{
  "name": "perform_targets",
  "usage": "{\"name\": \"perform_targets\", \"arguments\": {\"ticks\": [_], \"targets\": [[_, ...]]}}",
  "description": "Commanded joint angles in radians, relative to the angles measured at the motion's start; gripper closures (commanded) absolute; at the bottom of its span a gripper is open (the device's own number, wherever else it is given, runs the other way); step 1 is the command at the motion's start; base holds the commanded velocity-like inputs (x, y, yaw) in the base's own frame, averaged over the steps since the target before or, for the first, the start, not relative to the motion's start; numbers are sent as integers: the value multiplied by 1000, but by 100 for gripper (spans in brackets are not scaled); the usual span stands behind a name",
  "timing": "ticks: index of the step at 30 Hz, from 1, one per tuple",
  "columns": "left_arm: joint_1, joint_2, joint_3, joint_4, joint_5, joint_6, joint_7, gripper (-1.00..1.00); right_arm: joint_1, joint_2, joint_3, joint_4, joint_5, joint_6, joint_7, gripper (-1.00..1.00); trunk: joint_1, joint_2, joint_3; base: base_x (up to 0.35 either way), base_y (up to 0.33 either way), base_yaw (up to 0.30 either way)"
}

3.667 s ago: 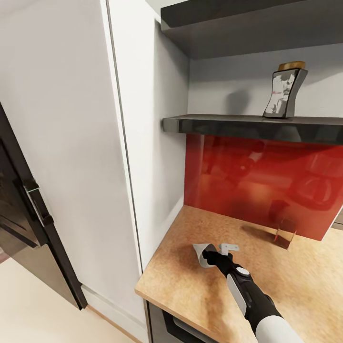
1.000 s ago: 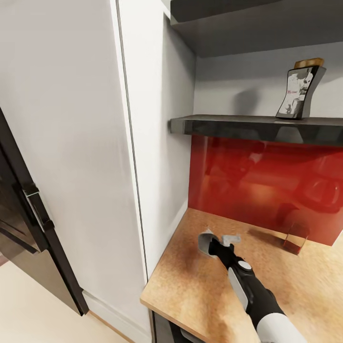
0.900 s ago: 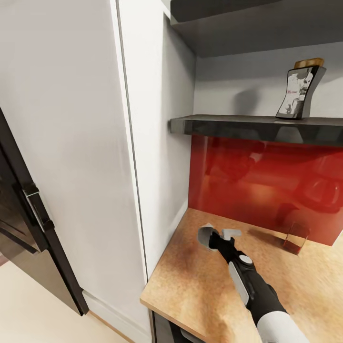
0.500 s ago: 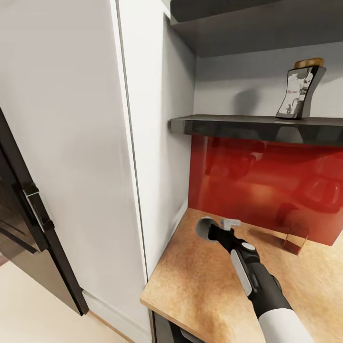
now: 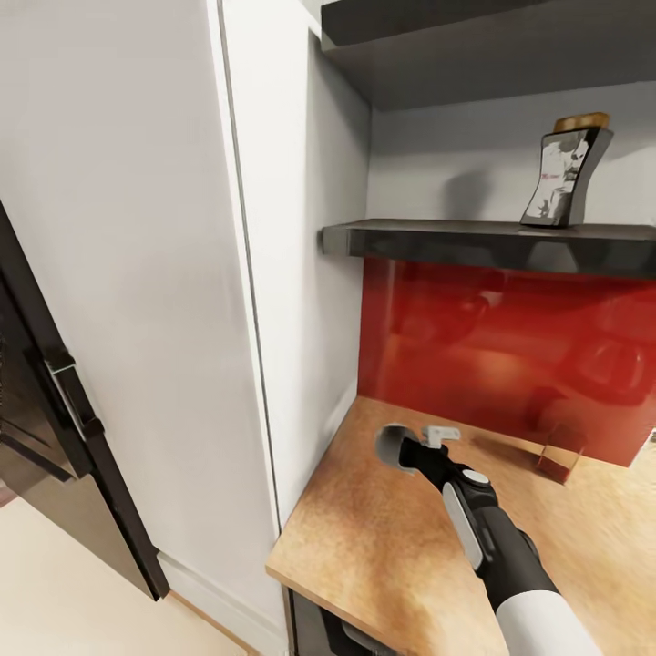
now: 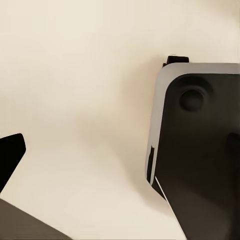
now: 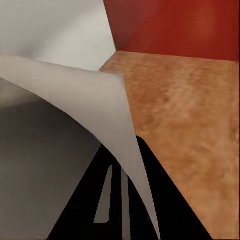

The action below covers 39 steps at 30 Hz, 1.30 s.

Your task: Set up a coffee station on the kitchen countertop: keep the coffee maker on the countertop, move the bottle of coffee from the kitchen shelf to the counter next to the coffee maker, place a paper coffee filter on top of the coffee maker, put the saucer next to the coffee maker with the coffee cup on the saucer, and place the electric kettle next to the coffee maker.

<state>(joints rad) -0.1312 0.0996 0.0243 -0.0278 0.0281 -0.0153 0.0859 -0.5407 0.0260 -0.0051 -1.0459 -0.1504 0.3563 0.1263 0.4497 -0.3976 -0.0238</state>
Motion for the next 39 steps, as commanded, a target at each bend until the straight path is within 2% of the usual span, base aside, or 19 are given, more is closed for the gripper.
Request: {"name": "perform_targets", "arguments": {"ticks": [1, 6, 14, 19, 20, 21, 22, 24, 33, 39], "targets": [[-1, 0, 2, 0, 3, -2, 2, -100, -1, 0, -1, -1, -14, 6, 3, 100, 0, -2, -2, -207, -148, 0], [-1, 0, 2, -1, 3, -2, 2, -100, -1, 0, -1, -4, -16, 6, 3, 100, 0, -2, -2, -241, -162, 0], [-2, 0, 3, -4, 3, -2, 3, -100, -1, -1, 0, -61, -17, 10, 3, 100, 0, -2, -2, -291, -106, 0], [-2, -1, 5, -6, 3, -2, 4, -100, -1, -1, 1, -78, -15, 12, 80, 100, 0, -2, -2, -319, -5, 0], [-2, -2, 6, -6, 3, -3, 5, -100, -1, -8, 1, -82, -15, 12, 152, 100, 0, -2, -2, -320, -15, 0], [-2, -2, 6, -6, 3, -3, 5, -100, -1, -15, 1, -82, -15, 12, 177, 100, 0, -2, -2, -320, -44, 0], [-2, -7, 5, -8, 3, -3, 4, -100, -1, -58, 1, -82, -16, 12, 302, 100, 0, -2, -2, -298, -154, 176], [-2, -9, 5, -9, 3, -3, 5, -100, -1, -67, 1, -82, -15, 12, 341, 100, 0, -2, -1, -291, -171, 211], [-2, -11, 5, -12, 3, -3, 4, -100, -1, -73, 2, -82, -15, 12, 369, 100, 0, -2, 4, -282, -194, 245], [-2, -10, 6, -12, 3, -2, 3, -100, -1, -74, 2, -81, -15, 12, 369, 100, 0, -2, 5, -306, -78, -24]]}}
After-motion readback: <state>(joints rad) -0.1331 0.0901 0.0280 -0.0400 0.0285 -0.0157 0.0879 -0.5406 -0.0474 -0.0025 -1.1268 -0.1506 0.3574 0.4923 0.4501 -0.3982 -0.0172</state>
